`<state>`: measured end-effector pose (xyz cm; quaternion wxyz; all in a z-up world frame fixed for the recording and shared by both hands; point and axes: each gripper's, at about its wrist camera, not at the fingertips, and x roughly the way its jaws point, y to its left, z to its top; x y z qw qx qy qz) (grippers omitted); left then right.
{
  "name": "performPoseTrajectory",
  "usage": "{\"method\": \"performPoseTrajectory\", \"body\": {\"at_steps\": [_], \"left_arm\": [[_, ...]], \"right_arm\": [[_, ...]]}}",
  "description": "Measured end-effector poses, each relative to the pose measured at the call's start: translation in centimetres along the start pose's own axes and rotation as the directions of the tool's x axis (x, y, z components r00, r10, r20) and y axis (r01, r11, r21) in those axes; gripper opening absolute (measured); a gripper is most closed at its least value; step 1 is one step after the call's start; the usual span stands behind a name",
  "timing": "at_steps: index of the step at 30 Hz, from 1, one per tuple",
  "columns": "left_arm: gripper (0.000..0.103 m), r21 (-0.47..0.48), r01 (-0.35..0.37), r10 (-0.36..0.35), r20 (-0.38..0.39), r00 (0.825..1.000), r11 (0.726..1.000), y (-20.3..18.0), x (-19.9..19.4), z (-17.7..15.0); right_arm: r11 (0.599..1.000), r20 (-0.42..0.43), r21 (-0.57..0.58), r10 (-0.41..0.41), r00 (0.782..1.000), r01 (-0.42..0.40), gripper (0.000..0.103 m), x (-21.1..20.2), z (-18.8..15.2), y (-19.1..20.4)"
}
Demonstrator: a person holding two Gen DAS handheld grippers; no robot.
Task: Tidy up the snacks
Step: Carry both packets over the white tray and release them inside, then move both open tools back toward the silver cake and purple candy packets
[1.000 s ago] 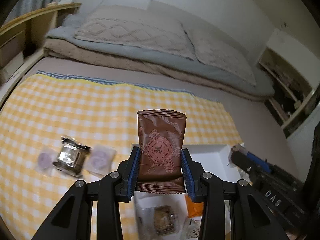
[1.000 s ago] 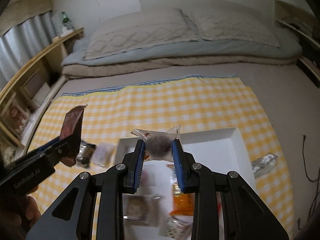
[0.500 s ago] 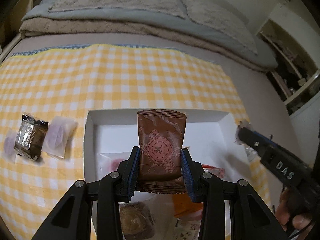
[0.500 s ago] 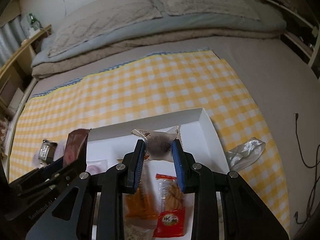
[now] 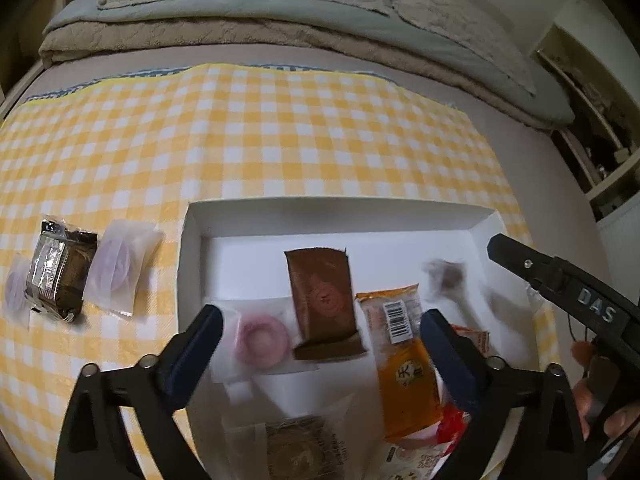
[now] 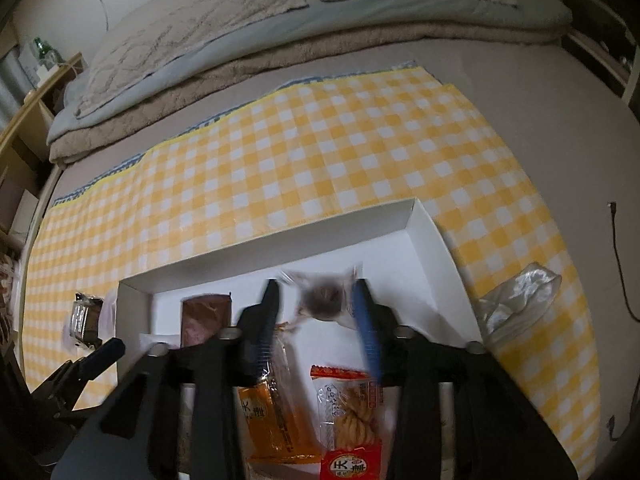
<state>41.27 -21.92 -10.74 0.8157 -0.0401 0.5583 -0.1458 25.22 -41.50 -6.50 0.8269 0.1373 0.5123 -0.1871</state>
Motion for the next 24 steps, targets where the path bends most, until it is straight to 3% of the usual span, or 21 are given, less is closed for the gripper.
{"method": "performPoseTrajectory", "body": {"at_steps": [3, 8, 24], "left_arm": [[0.102, -0.004, -0.013, 0.013, -0.010, 1.000, 1.000, 0.4, -0.2, -0.2], [0.103, 0.001, -0.028, 0.028, -0.005, 1.000, 1.000, 0.5, -0.9, -0.2], [0.103, -0.006, -0.065, 0.066, 0.021, 0.998, 0.998, 2.4, -5.5, -1.1]], "right_arm": [[1.000, 0.006, -0.019, -0.016, 1.000, 0.016, 0.080, -0.1, -0.4, -0.1], [0.997, 0.024, -0.053, -0.049, 0.999, 0.050, 0.103, -0.7, -1.0, -0.1], [0.990, 0.032, -0.096, -0.097, 0.995, 0.099, 0.103, -2.8, -3.0, 0.3]]}}
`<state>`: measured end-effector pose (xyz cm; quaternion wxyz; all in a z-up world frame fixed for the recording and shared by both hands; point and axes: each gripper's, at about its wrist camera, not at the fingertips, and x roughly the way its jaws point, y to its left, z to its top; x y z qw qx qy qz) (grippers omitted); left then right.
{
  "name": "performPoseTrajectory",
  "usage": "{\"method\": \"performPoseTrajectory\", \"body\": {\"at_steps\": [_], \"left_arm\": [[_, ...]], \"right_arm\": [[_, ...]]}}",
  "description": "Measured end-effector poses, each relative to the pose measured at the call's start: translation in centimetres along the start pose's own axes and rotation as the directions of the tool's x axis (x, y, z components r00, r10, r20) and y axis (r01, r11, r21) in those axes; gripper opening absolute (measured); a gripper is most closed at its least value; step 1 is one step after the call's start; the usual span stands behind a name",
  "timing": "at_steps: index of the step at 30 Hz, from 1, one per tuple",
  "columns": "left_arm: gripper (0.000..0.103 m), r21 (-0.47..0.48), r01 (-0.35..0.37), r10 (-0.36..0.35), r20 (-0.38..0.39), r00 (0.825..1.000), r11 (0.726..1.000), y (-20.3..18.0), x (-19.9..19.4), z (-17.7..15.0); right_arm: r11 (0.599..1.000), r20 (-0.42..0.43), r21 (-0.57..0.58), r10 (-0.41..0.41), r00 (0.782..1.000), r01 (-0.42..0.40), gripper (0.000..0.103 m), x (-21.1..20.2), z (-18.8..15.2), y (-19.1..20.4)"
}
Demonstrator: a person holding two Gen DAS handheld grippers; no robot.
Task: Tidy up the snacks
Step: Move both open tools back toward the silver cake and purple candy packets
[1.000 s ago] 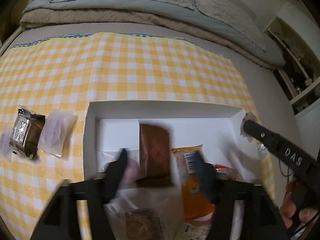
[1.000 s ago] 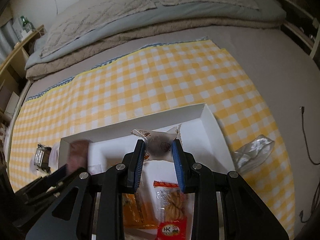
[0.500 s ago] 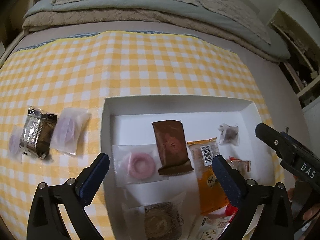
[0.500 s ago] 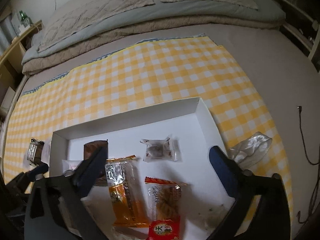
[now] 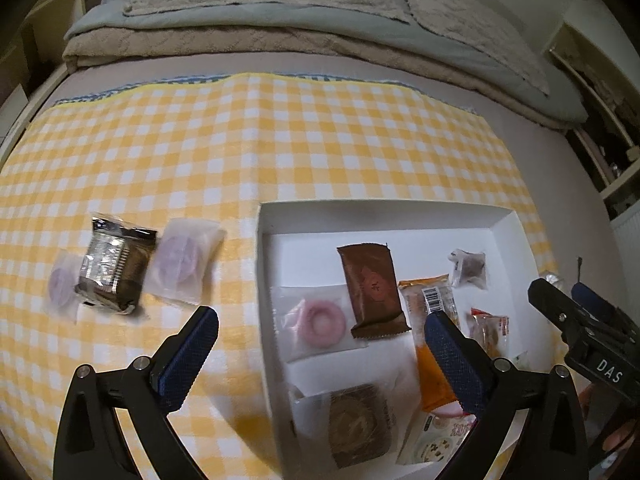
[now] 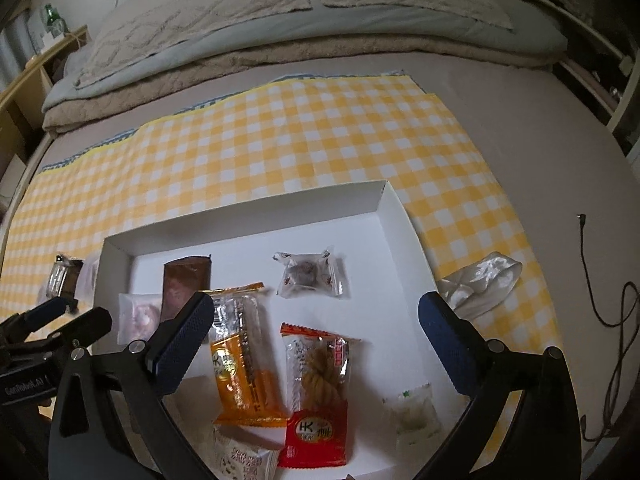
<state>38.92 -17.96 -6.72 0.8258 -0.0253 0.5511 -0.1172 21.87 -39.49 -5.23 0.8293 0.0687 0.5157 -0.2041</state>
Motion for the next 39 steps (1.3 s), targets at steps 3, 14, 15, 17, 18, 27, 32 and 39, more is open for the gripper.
{"method": "performPoseTrajectory", "body": {"at_steps": [3, 14, 15, 17, 18, 27, 32, 39], "left_arm": [[0.103, 0.001, -0.008, 0.008, 0.015, 1.000, 1.000, 0.7, -1.3, -0.3], [0.103, -0.013, -0.050, 0.051, 0.082, 0.995, 0.999, 4.2, -7.4, -1.6], [0.103, -0.015, -0.055, 0.056, 0.088, 0.995, 0.998, 4.6, -8.0, -1.7], [0.103, -0.022, -0.061, 0.063, 0.103, 0.993, 0.998, 5.4, -9.4, -2.1], [0.103, -0.022, -0.062, 0.064, 0.106, 0.992, 0.998, 5.7, -9.8, -2.2], [0.103, -0.048, -0.095, 0.102, 0.173, 0.980, 0.994, 9.6, -15.7, -3.6], [0.103, -0.067, -0.114, 0.125, 0.206, 0.970, 0.991, 11.9, -18.5, -4.6], [0.103, -0.093, -0.140, 0.158, 0.234, 0.959, 0.986, 14.9, -21.3, -6.1]], "right_arm": [[1.000, 0.013, -0.001, 0.007, 1.000, -0.007, 0.103, -0.9, -0.2, 0.3], [0.999, 0.065, -0.039, 0.023, 0.998, -0.021, 0.103, -5.2, -1.1, 2.8], [0.999, 0.071, -0.044, 0.028, 0.997, -0.025, 0.103, -5.6, -1.2, 3.1], [0.998, 0.087, -0.048, 0.043, 0.995, -0.039, 0.103, -6.5, -1.3, 3.9], [0.998, 0.096, -0.046, 0.046, 0.994, -0.042, 0.103, -6.9, -1.4, 4.2], [0.993, 0.136, -0.074, 0.104, 0.985, -0.094, 0.103, -9.0, -1.6, 7.7], [0.989, 0.161, -0.073, 0.141, 0.977, -0.131, 0.103, -10.1, -1.3, 9.5], [0.983, 0.182, -0.094, 0.174, 0.968, -0.159, 0.103, -10.8, -1.0, 12.0]]}}
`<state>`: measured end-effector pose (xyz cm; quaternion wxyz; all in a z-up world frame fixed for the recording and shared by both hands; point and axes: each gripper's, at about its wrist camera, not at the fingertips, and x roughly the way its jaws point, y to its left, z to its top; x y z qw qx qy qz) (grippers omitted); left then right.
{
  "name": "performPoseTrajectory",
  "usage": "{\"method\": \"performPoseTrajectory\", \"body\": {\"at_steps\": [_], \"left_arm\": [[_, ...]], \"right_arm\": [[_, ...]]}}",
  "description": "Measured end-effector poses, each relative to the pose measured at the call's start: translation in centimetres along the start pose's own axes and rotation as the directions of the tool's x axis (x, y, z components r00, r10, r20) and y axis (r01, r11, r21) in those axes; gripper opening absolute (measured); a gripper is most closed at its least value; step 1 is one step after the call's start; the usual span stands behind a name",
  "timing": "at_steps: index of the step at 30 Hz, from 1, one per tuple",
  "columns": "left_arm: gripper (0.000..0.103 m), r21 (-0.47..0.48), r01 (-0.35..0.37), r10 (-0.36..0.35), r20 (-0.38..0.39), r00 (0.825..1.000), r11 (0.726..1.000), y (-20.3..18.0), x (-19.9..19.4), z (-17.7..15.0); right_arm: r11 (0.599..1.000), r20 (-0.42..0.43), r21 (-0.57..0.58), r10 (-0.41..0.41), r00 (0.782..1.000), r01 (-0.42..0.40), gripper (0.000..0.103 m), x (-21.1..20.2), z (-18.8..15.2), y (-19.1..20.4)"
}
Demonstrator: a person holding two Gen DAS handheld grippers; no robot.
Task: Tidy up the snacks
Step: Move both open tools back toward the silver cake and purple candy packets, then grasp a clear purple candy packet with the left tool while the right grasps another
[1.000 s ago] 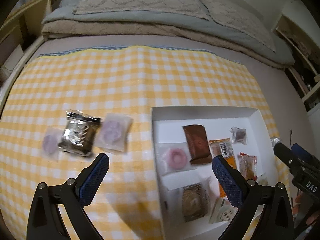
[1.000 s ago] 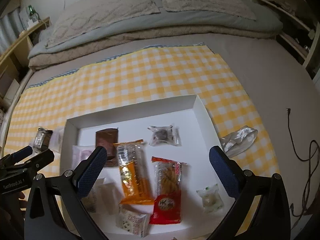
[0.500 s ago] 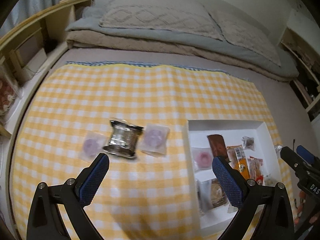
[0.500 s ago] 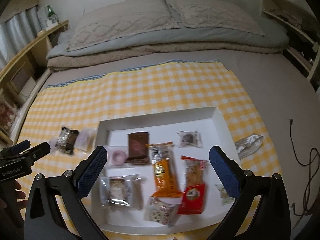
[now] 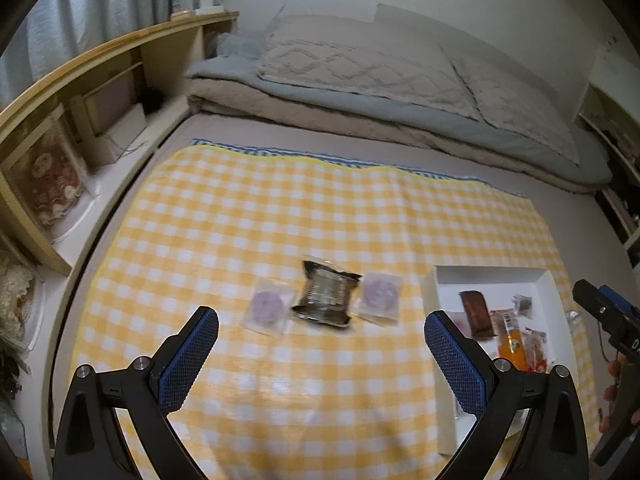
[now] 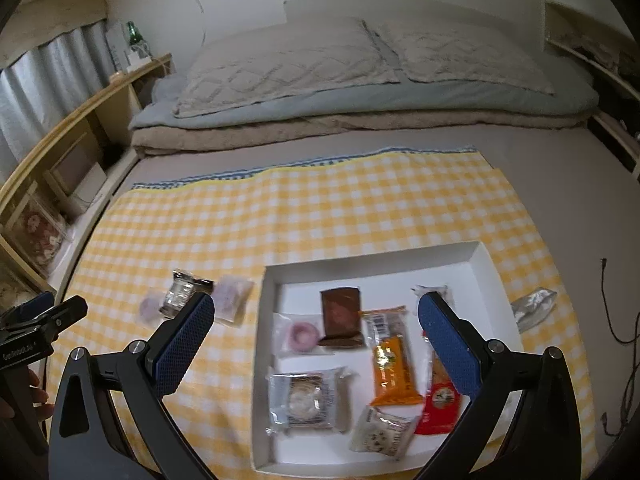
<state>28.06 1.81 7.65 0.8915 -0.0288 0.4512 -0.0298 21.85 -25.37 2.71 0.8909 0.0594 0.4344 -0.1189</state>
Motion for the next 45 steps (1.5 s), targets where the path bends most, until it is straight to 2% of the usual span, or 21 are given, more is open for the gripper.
{"method": "performPoseTrajectory", "body": {"at_steps": [12, 17, 20, 25, 26, 28, 30, 33, 35, 37, 45], "left_arm": [[0.103, -0.035, -0.031, 0.032, 0.028, 0.999, 0.999, 4.2, -1.7, -0.4], [0.103, -0.010, -0.041, 0.041, 0.023, 0.999, 0.999, 5.4, -0.7, -0.3], [0.103, 0.020, -0.081, 0.080, 0.025, 0.996, 0.997, 5.8, 0.3, -0.2], [0.103, 0.019, -0.049, 0.050, -0.023, 0.999, 0.999, 6.0, 3.4, 0.3], [0.098, 0.024, -0.043, 0.044, -0.035, 0.998, 0.999, 5.9, 4.3, 0.5], [0.087, 0.026, -0.035, 0.037, -0.075, 0.996, 0.999, 5.7, 6.4, 0.8], [0.077, 0.022, -0.028, 0.030, -0.121, 0.992, 0.999, 5.6, 8.6, 1.0], [0.073, 0.042, -0.043, 0.049, -0.173, 0.984, 0.998, 5.3, 12.1, 1.4], [0.073, 0.053, -0.046, 0.055, -0.191, 0.980, 0.998, 5.1, 13.7, 1.6], [0.073, 0.065, -0.047, 0.060, -0.207, 0.977, 0.997, 4.7, 15.4, 1.8], [0.073, 0.178, -0.072, 0.115, -0.243, 0.963, 0.981, 3.0, 21.4, 1.2]], "right_arm": [[0.999, 0.002, -0.024, 0.048, 0.999, -0.048, 0.103, 1.6, 0.5, 4.3], [0.997, -0.009, -0.022, 0.074, 0.997, -0.074, 0.103, 2.7, 0.8, 6.0], [0.995, -0.036, -0.019, 0.093, 0.995, -0.093, 0.103, 3.5, 1.0, 6.3], [0.994, -0.107, -0.002, 0.107, 0.989, -0.107, 0.103, 5.8, 1.3, 6.6], [0.993, -0.121, 0.010, 0.120, 0.985, -0.120, 0.103, 6.3, 1.3, 6.8], [0.988, -0.157, 0.034, 0.151, 0.976, -0.148, 0.095, 7.9, 1.3, 7.3], [0.983, -0.210, 0.064, 0.179, 0.961, -0.169, 0.080, 10.1, 1.2, 7.9], [0.975, -0.293, 0.139, 0.206, 0.934, -0.171, 0.066, 13.7, 0.7, 8.4], [0.971, -0.339, 0.169, 0.221, 0.915, -0.172, 0.062, 16.0, 0.3, 8.9], [0.971, -0.364, 0.174, 0.218, 0.905, -0.164, 0.061, 17.6, 0.0, 9.3], [0.989, -0.415, 0.126, 0.118, 0.902, -0.071, 0.057, 22.2, -0.6, 11.1]]}}
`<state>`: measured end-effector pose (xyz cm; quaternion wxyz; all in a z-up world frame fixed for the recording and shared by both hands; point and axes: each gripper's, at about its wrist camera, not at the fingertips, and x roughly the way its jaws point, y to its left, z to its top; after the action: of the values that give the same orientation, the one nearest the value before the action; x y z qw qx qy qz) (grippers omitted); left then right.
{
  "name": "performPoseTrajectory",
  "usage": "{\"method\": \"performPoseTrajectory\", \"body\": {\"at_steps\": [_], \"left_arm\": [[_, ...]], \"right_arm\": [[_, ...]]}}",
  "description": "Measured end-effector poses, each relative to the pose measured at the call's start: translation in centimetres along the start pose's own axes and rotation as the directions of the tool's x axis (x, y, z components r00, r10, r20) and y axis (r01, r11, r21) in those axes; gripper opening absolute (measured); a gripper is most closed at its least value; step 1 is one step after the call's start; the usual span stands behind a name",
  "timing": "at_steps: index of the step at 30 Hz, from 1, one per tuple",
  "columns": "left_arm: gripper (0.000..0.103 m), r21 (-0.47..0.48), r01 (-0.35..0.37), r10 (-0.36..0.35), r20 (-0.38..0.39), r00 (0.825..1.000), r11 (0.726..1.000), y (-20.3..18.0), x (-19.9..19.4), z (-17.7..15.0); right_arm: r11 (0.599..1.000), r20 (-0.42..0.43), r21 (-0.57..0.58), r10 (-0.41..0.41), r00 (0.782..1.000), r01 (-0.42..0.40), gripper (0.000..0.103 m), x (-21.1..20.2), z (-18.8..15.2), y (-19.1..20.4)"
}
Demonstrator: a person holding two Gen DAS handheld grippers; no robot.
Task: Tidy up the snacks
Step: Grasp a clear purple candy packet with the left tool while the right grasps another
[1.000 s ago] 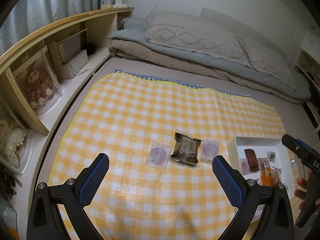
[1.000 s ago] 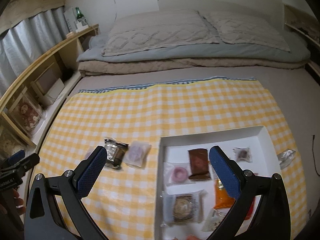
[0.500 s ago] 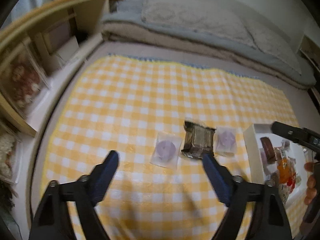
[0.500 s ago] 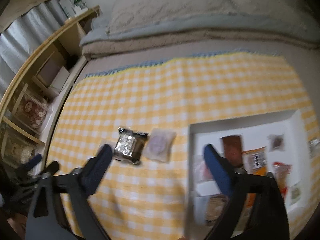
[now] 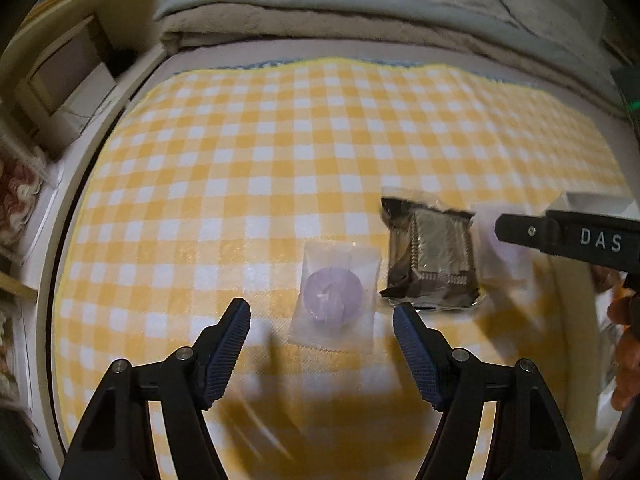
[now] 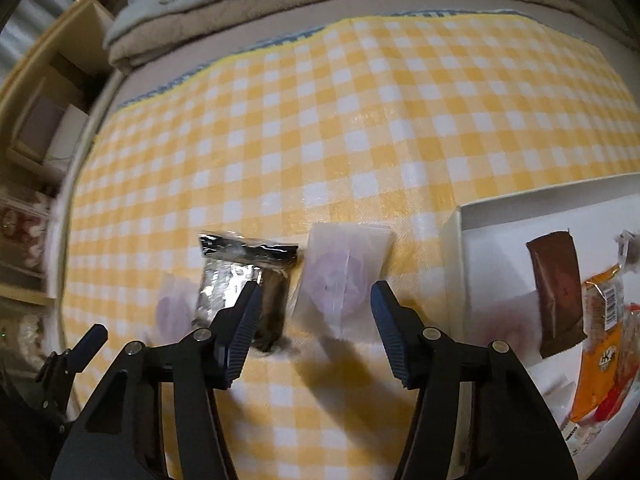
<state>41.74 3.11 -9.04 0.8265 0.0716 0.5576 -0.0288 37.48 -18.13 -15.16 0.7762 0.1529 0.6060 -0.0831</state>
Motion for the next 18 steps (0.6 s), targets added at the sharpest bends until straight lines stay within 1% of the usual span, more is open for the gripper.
{"method": "performPoseTrajectory", "body": {"at_steps": [4, 7, 8, 13, 14, 15, 18], "left_arm": [[0.073, 0.030, -0.021, 0.022, -0.019, 1.000, 0.999, -0.8, 2.0, 0.1], [0.073, 0.047, -0.025, 0.027, -0.027, 0.999, 0.999, -1.4, 2.9, 0.0], [0.073, 0.049, -0.028, 0.029, -0.028, 0.999, 0.998, -1.6, 3.0, -0.1], [0.073, 0.062, -0.031, 0.033, -0.025, 0.999, 0.998, -2.5, 3.6, -0.4], [0.073, 0.063, -0.031, 0.033, -0.025, 0.999, 0.998, -2.5, 3.8, -0.4], [0.073, 0.065, -0.032, 0.034, -0.025, 0.999, 0.997, -2.9, 4.1, -0.5], [0.073, 0.068, -0.036, 0.038, -0.030, 0.999, 0.997, -3.4, 4.3, -0.2]], "right_arm": [[0.998, -0.016, 0.011, -0.058, 0.998, 0.058, 0.057, 1.6, 0.2, 0.0], [0.998, -0.021, 0.030, -0.062, 0.998, 0.063, 0.057, 2.4, 0.1, -0.5], [0.996, -0.026, 0.022, -0.080, 0.996, 0.081, 0.051, 2.8, 0.0, -0.6], [0.998, -0.052, 0.027, -0.062, 0.997, 0.064, 0.051, 3.5, -0.8, -1.3], [0.998, -0.049, 0.018, -0.064, 0.997, 0.065, 0.050, 3.4, -0.9, -1.3], [0.998, -0.042, 0.011, -0.067, 0.997, 0.067, 0.044, 3.3, -1.0, -1.3], [0.997, -0.021, -0.002, -0.071, 0.997, 0.071, 0.032, 2.4, -1.3, -1.6]]}}
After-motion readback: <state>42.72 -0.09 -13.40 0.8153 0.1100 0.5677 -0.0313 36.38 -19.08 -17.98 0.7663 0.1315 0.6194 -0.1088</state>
